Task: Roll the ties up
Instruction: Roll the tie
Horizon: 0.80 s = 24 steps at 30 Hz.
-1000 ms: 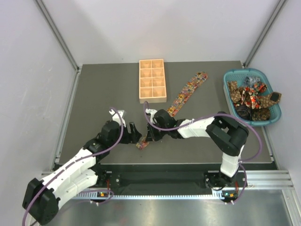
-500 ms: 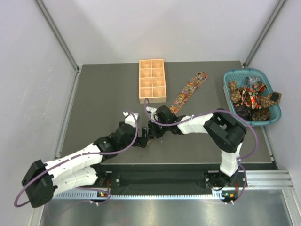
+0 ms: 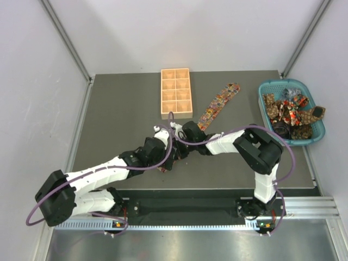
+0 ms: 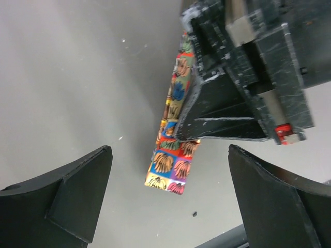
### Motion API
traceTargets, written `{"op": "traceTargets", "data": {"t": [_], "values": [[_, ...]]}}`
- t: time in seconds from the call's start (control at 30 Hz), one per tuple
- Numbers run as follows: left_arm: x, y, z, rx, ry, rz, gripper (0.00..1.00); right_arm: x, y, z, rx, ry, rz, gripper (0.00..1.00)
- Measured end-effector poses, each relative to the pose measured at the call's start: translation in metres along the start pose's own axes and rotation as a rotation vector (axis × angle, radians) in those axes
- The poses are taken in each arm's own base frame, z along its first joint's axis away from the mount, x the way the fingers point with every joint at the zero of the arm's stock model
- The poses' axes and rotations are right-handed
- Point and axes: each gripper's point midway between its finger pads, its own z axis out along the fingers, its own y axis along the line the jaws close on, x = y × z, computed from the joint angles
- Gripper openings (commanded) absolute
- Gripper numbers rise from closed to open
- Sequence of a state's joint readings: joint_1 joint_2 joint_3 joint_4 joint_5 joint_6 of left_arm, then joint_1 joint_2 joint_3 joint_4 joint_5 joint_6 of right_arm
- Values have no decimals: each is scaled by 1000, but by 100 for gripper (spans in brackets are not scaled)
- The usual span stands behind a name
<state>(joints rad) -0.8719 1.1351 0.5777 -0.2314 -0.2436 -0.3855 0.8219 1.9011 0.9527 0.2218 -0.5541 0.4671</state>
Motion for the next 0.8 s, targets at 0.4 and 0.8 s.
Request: {"op": "traceTargets", "data": {"t": [0.4, 0.8], "values": [[-19, -25, -6, -10, 185, 124, 92, 5, 1, 5, -55, -37, 61, 0], [-7, -16, -16, -63, 256, 224, 89, 0, -1, 3, -63, -67, 83, 0]]}}
